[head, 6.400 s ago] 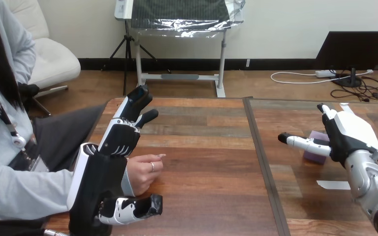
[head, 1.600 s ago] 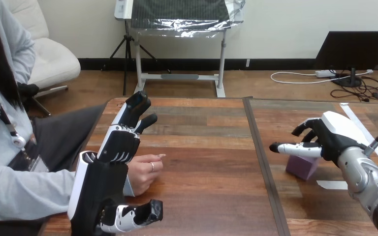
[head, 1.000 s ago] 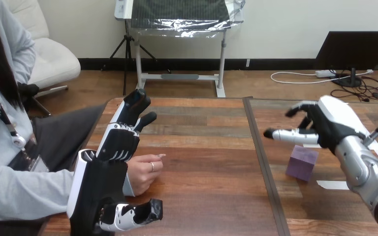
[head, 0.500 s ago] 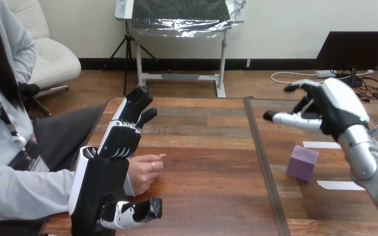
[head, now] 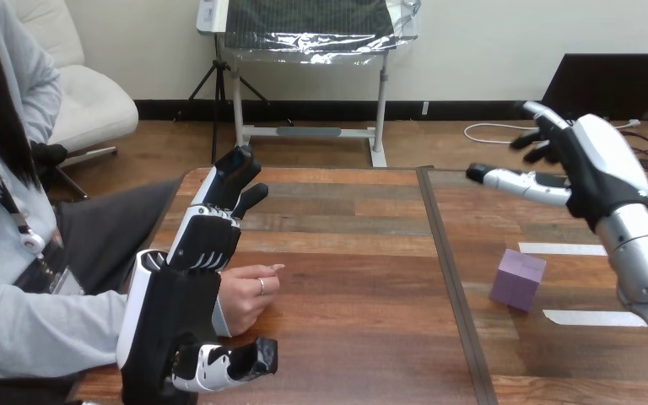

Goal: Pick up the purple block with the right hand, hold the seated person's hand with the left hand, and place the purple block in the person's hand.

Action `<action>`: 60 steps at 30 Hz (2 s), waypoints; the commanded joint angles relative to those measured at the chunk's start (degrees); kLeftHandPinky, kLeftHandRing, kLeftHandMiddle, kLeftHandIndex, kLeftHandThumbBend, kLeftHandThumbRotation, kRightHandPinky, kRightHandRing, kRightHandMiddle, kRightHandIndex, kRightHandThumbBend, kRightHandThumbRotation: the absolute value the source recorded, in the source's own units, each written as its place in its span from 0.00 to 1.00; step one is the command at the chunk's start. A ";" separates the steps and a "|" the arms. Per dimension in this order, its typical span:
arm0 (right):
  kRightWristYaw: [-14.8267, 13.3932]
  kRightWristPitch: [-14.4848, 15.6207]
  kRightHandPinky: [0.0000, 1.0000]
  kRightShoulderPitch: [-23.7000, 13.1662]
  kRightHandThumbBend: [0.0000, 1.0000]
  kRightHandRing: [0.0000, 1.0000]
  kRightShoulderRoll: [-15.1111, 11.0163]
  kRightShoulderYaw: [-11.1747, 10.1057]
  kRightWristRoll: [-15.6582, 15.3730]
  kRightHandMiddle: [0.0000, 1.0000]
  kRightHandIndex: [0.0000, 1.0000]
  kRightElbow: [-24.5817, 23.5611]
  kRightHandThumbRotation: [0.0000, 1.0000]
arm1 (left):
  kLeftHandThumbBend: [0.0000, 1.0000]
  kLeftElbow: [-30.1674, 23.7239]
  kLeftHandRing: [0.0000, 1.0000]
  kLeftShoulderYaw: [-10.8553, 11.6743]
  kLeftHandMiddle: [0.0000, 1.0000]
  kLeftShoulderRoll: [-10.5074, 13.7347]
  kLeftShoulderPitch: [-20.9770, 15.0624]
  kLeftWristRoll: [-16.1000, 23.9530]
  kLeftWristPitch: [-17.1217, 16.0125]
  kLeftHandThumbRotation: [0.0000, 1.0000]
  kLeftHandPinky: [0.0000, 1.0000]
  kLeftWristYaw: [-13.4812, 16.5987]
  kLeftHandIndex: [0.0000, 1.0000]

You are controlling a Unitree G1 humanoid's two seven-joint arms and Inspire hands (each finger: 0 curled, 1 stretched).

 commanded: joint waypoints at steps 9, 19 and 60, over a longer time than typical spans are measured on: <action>0.17 -2.62 1.00 -1.96 1.00 1.00 -1.22 -2.34 1.54 1.00 1.00 -0.47 0.79 | 1.00 0.45 0.95 0.64 0.96 -0.40 -3.34 0.40 -0.51 0.64 0.90 -0.22 0.93; 0.32 -0.24 1.00 -2.88 1.00 1.00 -0.95 -2.10 0.71 1.00 1.00 1.46 0.78 | 1.00 0.29 0.95 0.32 0.96 -0.46 -3.20 0.15 -0.35 0.64 0.90 -0.40 0.93; 2.48 12.20 1.00 -2.60 1.00 1.00 1.76 0.87 -3.51 1.00 1.00 5.43 0.70 | 1.00 -1.66 0.94 0.05 0.95 0.14 -1.59 -0.22 -0.28 0.65 0.89 -0.34 0.93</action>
